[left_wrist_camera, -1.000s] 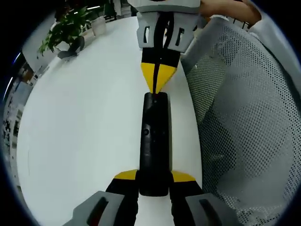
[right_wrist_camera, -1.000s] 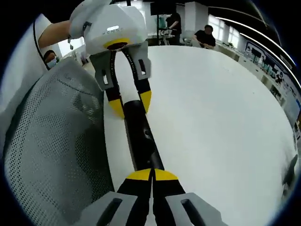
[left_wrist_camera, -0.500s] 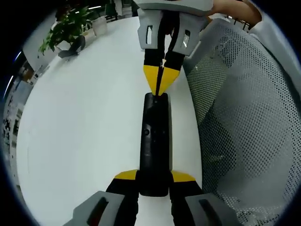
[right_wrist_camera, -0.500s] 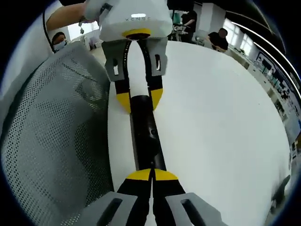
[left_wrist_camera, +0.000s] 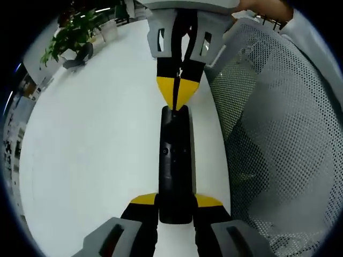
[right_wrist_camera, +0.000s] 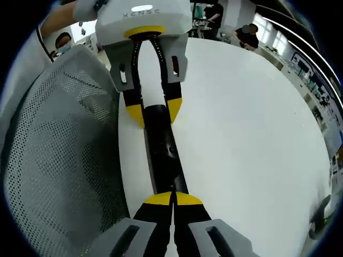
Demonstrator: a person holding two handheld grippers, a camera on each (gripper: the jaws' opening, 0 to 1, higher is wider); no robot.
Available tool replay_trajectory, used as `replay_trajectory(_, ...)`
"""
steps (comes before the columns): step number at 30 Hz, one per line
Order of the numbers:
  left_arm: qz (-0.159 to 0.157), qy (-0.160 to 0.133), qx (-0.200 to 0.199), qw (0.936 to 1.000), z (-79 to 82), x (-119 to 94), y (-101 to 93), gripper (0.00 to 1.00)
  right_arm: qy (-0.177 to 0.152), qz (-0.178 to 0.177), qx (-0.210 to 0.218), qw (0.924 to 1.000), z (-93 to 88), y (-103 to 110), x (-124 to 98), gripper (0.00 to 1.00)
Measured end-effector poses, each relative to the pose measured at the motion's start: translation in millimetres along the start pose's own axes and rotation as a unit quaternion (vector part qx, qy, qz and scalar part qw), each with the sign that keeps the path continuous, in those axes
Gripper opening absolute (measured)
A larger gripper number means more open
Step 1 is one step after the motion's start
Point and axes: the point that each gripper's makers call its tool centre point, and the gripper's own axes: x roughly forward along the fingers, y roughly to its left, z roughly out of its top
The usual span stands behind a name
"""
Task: Press the specified remote control buttons in sequence, fully releasing each button before pressing the next.
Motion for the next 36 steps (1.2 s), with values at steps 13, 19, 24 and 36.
replay_trajectory(13,-0.001,-0.001,-0.008,1.0000,-0.4,0.2,0.4,0.23,-0.046,0.005,0.015,0.9988,8.7,2.3,0.4,0.00)
replay_trajectory(19,-0.001,-0.010,-0.009,0.9999,-0.5,0.4,0.5,0.23,-0.032,0.002,-0.013,0.9994,8.7,2.9,3.6,0.00)
replay_trajectory(24,-0.003,-0.013,-0.006,0.9999,-0.3,0.4,0.6,0.23,-0.020,-0.008,-0.025,0.9995,9.3,1.9,5.2,0.00)
replay_trajectory(36,-0.010,-0.018,0.002,0.9998,-0.9,-0.2,0.2,0.23,-0.018,-0.015,-0.029,0.9993,12.3,-1.4,7.2,0.00)
